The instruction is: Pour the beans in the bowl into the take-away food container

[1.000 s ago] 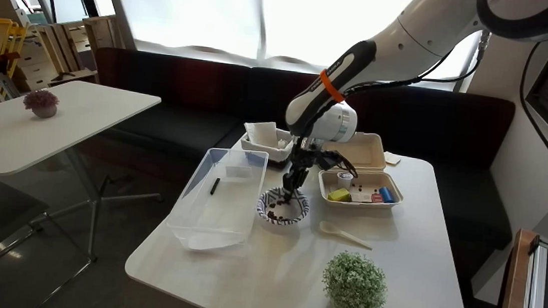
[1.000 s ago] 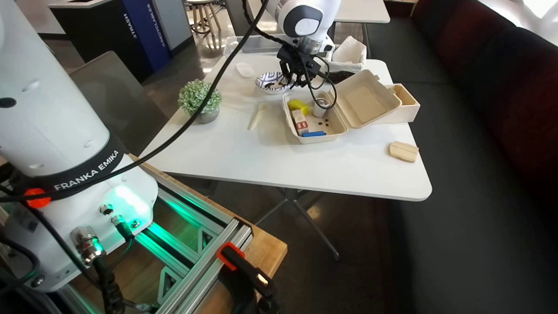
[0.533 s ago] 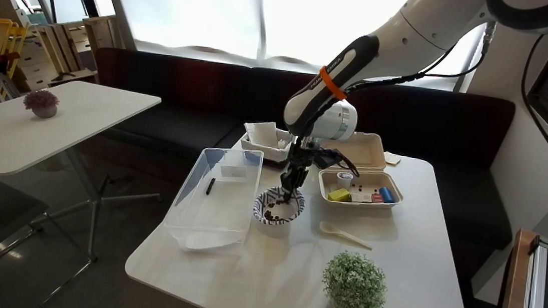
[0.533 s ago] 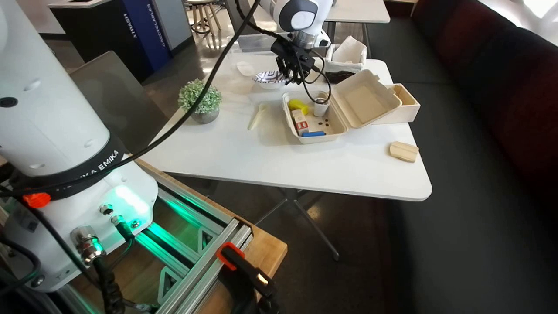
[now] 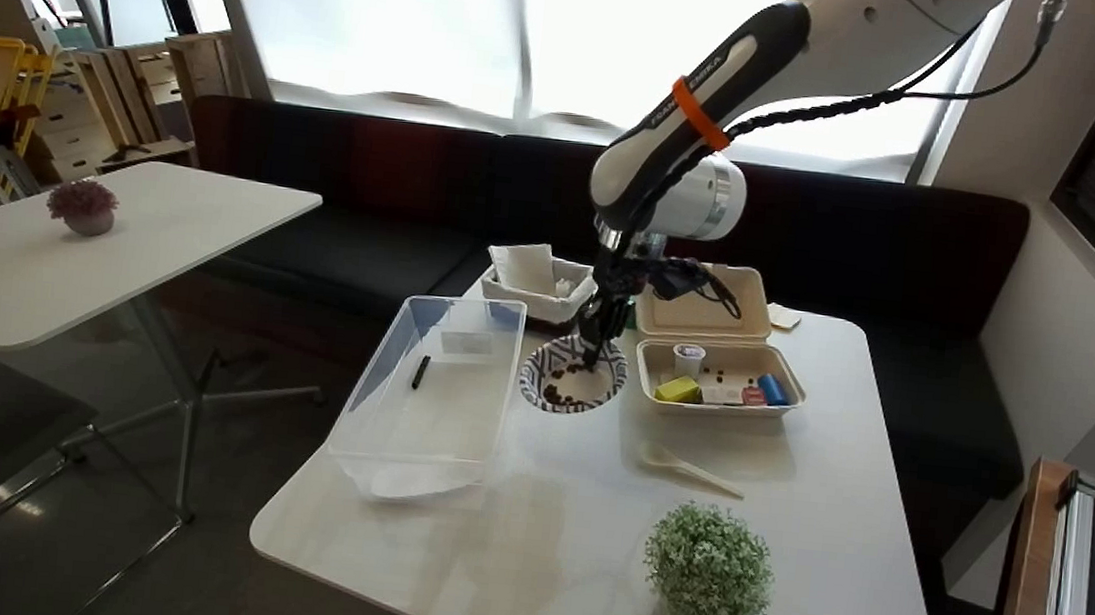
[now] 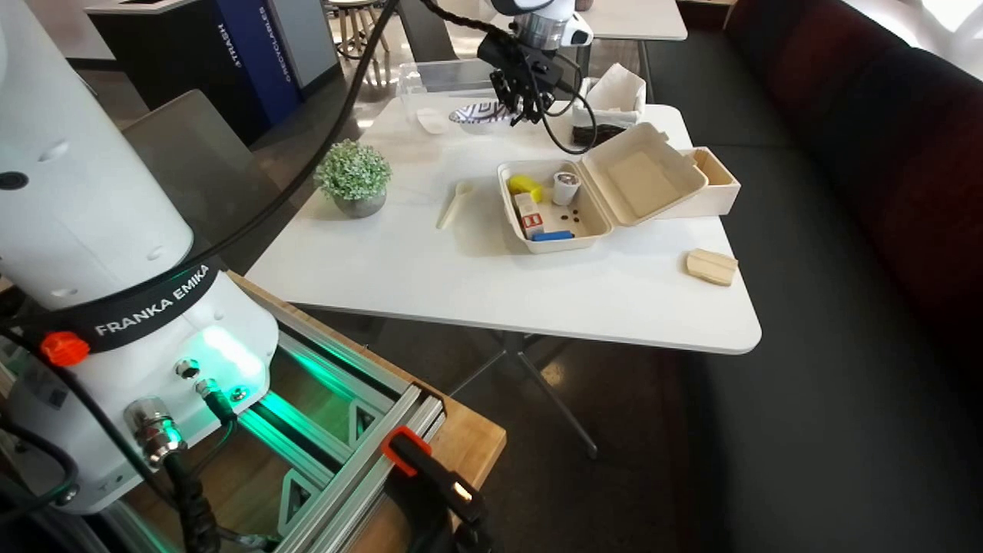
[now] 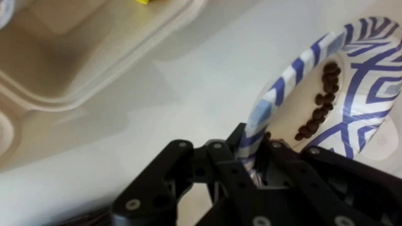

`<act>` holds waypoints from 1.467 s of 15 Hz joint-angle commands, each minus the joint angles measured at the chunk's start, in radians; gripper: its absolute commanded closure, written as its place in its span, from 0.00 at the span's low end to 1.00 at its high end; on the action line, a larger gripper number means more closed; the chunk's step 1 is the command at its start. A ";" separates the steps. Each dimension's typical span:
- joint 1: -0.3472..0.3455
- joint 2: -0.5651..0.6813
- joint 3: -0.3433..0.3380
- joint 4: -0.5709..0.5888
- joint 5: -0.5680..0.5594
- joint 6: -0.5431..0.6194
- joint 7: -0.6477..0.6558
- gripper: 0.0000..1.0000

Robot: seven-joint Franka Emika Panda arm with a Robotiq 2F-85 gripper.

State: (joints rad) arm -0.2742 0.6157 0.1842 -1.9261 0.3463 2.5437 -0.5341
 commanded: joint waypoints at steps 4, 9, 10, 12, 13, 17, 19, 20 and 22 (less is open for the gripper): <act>-0.038 -0.277 -0.043 -0.243 0.033 0.105 0.008 0.98; -0.055 -0.405 -0.129 -0.350 0.056 0.181 0.027 0.98; -0.051 -0.416 -0.154 -0.361 0.041 0.186 0.039 0.98; -0.035 -0.422 -0.212 -0.375 -0.016 0.195 0.090 0.98; -0.025 -0.417 -0.241 -0.378 -0.058 0.203 0.125 0.98; -0.040 -0.402 -0.244 -0.346 -0.047 0.175 0.095 0.94; -0.038 -0.402 -0.241 -0.344 -0.047 0.175 0.095 0.94; -0.036 -0.402 -0.240 -0.344 -0.047 0.175 0.095 0.94; -0.035 -0.402 -0.240 -0.343 -0.047 0.175 0.095 0.98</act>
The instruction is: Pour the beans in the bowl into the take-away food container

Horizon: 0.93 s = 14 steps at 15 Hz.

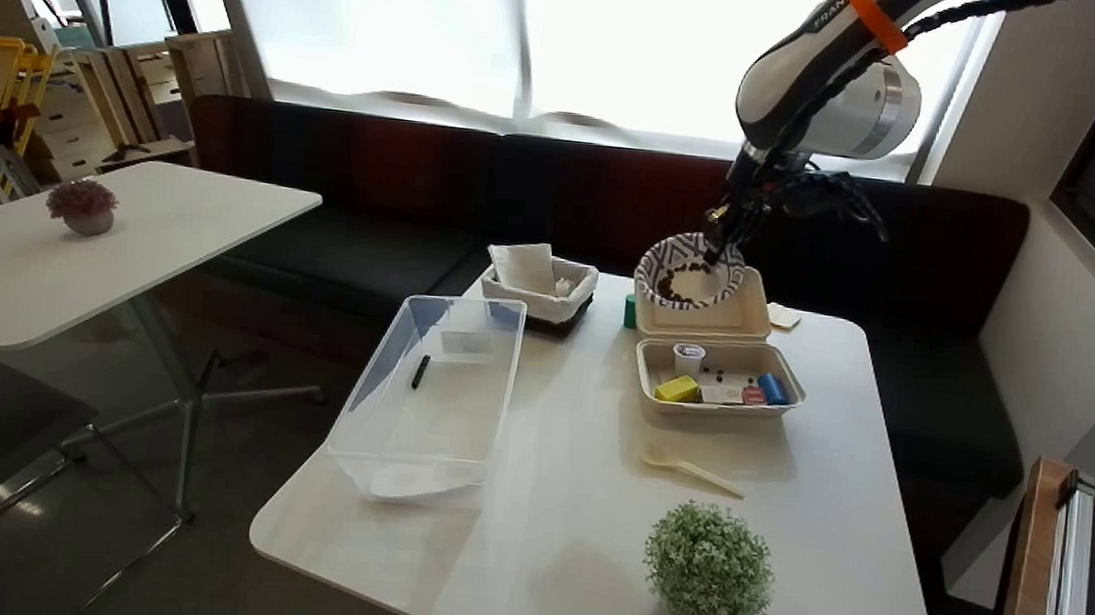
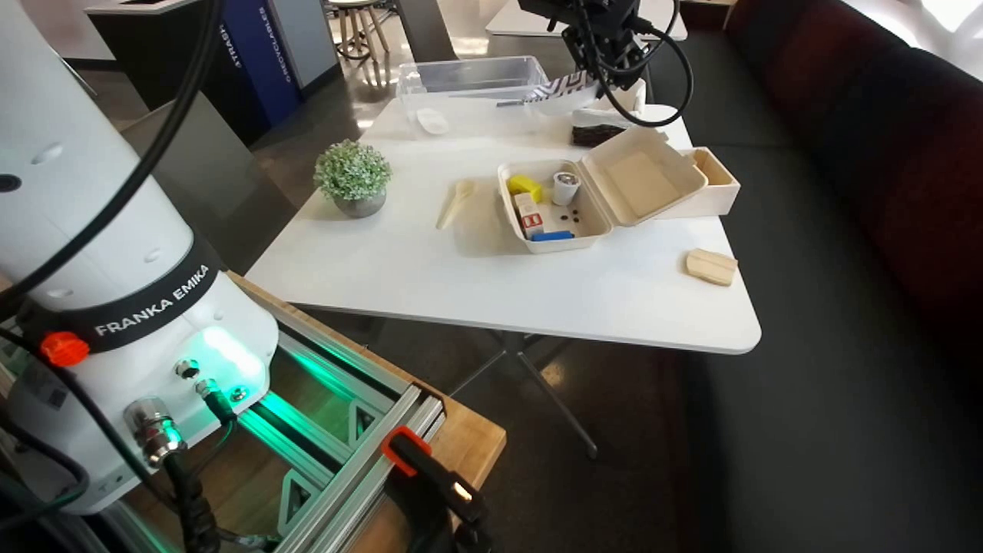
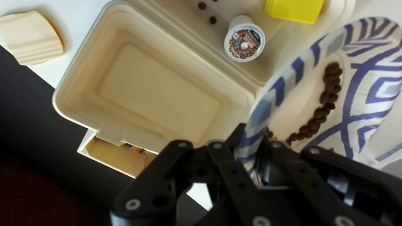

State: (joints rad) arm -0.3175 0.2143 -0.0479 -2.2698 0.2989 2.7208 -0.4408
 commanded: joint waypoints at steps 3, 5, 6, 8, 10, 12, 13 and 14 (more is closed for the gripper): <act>0.055 0.030 -0.056 -0.001 -0.103 0.038 0.149 0.98; 0.083 0.037 -0.095 -0.004 -0.188 0.048 0.250 0.98; 0.096 0.041 -0.113 -0.003 -0.225 0.053 0.298 0.98; 0.123 0.050 -0.153 0.001 -0.303 0.059 0.391 0.98; 0.161 0.061 -0.202 -0.001 -0.396 0.061 0.503 0.98; 0.215 0.065 -0.266 -0.004 -0.519 0.035 0.634 0.98; 0.239 0.069 -0.290 -0.003 -0.570 0.016 0.690 0.98; 0.260 0.070 -0.310 -0.004 -0.615 0.006 0.739 0.98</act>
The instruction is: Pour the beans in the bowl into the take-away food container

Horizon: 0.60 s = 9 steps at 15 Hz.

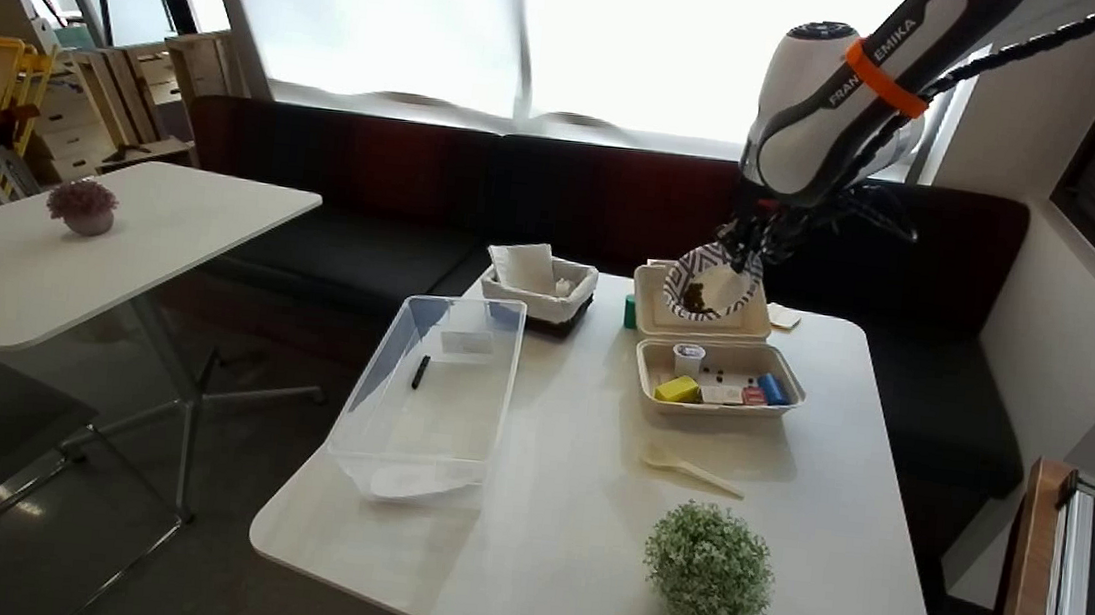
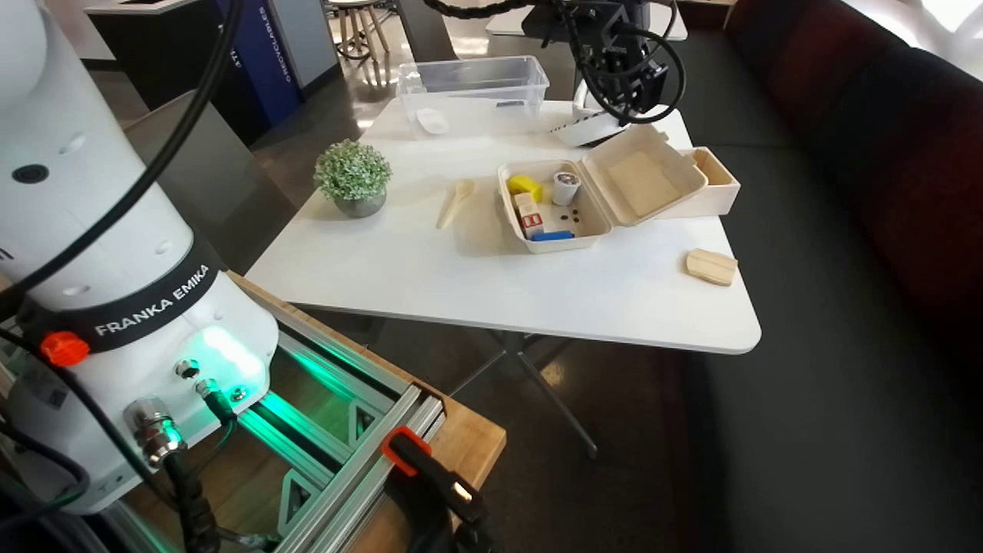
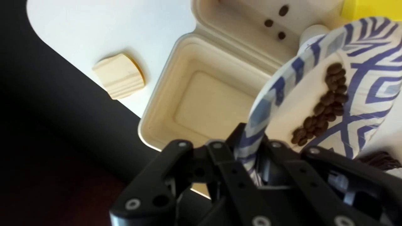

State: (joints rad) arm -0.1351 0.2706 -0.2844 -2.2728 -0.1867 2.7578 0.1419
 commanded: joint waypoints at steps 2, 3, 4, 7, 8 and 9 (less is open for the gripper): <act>0.111 0.022 -0.105 0.002 -0.198 -0.049 0.244 0.98; 0.127 0.025 -0.117 0.003 -0.228 -0.064 0.282 0.98; 0.137 0.028 -0.125 0.004 -0.251 -0.079 0.312 0.98; 0.165 0.027 -0.140 0.007 -0.329 -0.155 0.403 0.98; 0.171 0.024 -0.139 0.007 -0.353 -0.183 0.429 0.98; 0.176 0.021 -0.138 0.008 -0.378 -0.213 0.455 0.98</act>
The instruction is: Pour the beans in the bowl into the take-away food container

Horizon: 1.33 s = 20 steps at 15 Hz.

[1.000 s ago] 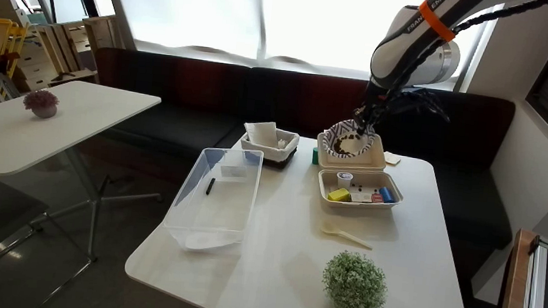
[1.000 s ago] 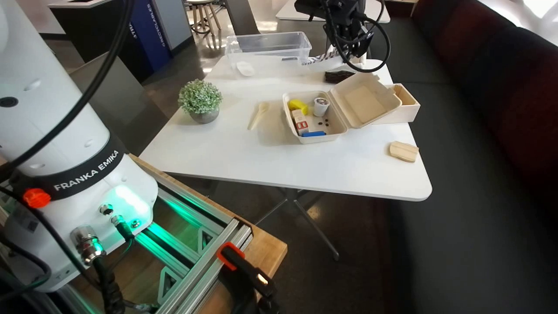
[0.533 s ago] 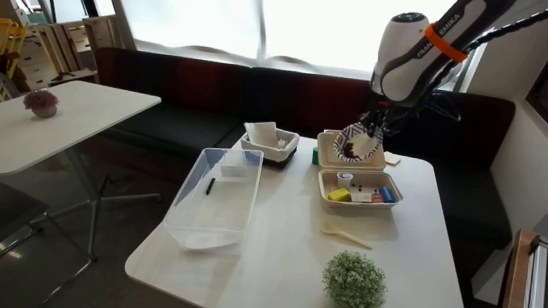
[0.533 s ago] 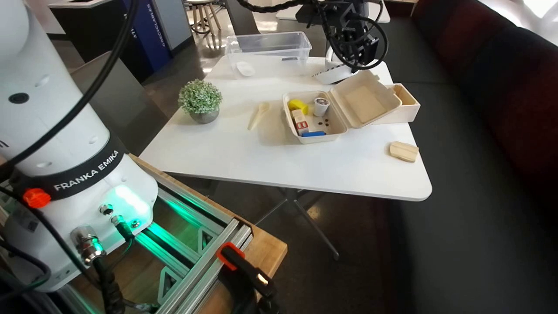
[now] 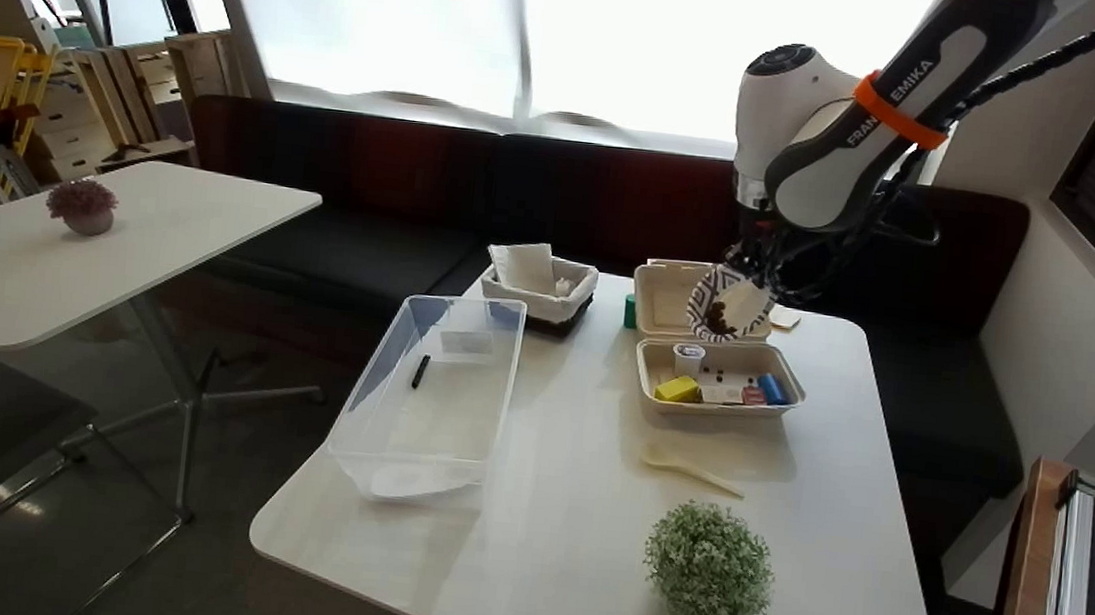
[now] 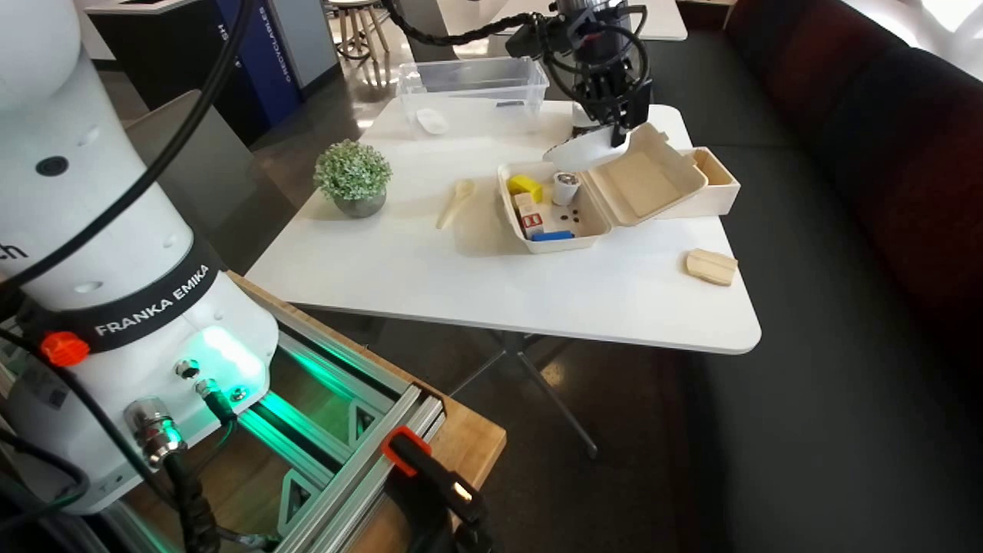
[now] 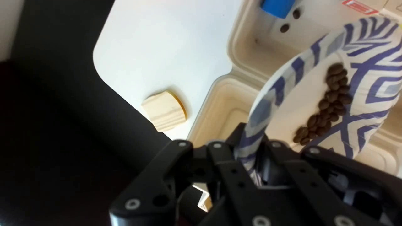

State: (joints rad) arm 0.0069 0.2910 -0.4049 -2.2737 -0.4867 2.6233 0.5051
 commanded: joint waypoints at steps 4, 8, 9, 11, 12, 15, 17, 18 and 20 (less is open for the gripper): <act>0.029 0.002 0.008 0.031 -0.172 -0.193 0.172 0.98; 0.013 0.021 0.051 0.060 -0.217 -0.287 0.200 0.98; 0.010 0.024 0.060 0.065 -0.225 -0.309 0.205 0.98; 0.010 0.030 0.075 0.076 -0.253 -0.359 0.223 0.98; 0.007 0.032 0.083 0.080 -0.264 -0.377 0.230 0.98; 0.000 0.049 0.105 0.095 -0.295 -0.416 0.249 0.98; -0.002 0.063 0.119 0.105 -0.311 -0.441 0.262 0.98; -0.001 0.069 0.125 0.108 -0.320 -0.450 0.270 0.98; 0.002 0.084 0.136 0.118 -0.334 -0.480 0.286 0.98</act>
State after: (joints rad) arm 0.0174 0.3397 -0.2978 -2.1846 -0.7793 2.1948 0.7456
